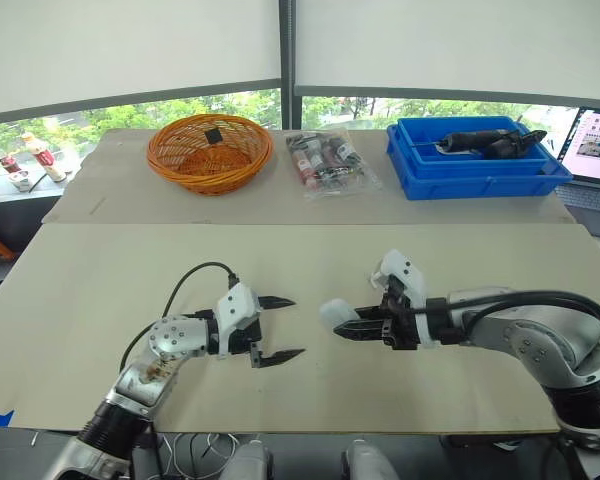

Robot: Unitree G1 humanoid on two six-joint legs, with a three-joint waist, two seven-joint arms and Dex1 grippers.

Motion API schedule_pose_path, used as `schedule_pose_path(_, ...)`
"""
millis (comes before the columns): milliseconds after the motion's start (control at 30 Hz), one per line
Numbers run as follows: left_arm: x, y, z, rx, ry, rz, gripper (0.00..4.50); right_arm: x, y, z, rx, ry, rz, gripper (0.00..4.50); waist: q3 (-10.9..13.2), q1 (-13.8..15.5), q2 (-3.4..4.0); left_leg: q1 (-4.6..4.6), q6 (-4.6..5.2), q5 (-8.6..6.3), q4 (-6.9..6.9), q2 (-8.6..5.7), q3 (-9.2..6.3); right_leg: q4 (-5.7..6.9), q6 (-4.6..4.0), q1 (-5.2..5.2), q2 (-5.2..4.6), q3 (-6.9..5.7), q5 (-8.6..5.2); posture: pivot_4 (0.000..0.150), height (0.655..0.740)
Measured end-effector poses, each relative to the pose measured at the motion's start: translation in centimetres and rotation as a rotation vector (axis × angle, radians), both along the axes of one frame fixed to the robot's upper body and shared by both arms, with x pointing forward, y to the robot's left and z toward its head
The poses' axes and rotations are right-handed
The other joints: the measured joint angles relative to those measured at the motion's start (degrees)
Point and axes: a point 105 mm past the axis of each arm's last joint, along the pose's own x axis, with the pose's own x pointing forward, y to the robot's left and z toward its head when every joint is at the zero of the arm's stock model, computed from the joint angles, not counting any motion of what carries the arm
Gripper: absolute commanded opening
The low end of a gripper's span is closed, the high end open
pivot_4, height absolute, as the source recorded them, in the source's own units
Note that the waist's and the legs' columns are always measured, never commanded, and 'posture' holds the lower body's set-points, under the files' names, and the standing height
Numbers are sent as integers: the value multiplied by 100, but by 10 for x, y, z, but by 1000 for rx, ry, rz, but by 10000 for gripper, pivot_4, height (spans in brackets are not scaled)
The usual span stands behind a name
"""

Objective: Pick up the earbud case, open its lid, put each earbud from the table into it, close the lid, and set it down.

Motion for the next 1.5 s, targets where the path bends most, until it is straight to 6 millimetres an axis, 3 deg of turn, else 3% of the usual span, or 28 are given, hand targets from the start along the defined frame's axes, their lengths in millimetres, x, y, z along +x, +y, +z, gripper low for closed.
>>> schedule_pose_path(233,-10,-34,36,-64,140,-68,45000,-3,5,-6,-142,-172,191,7452,1,14,-2,-1,0,0,13,2,2,3,-1,4,3,2,0,1500,7400)
schedule_pose_path(533,-13,-43,34,-16,147,-111,45000,0,7,-3,-169,-201,237,7452,1,33,-3,-2,-2,1,13,3,1,1,-2,4,3,4,1,1500,7400)
schedule_pose_path(633,-13,-45,34,-16,141,-115,36276,0,7,-3,-173,-205,240,7452,1,35,-3,-2,-2,1,15,3,1,0,-2,4,2,5,1,1500,7400)
schedule_pose_path(833,-12,-50,32,-33,135,-130,6178,-2,10,-2,-169,-208,254,7453,1,43,-3,-6,-2,1,25,2,2,2,-2,4,2,5,1,1500,7400)
schedule_pose_path(1233,-14,-54,28,-40,104,-146,5642,-4,7,-4,-194,-188,268,7453,1,46,-3,-7,-2,1,29,2,1,4,-2,4,2,5,1,1500,7400)
schedule_pose_path(1267,-15,-54,27,-43,100,-153,5642,-5,6,-3,-196,-183,274,18094,1,46,-3,-7,-2,1,29,2,1,3,-2,4,1,6,1,1500,7400)
schedule_pose_path(1500,-12,-38,7,-68,152,-78,5641,-11,-18,5,-257,-167,265,42110,1,48,-3,-7,-2,1,30,2,1,3,-2,3,1,6,1,1500,7400)
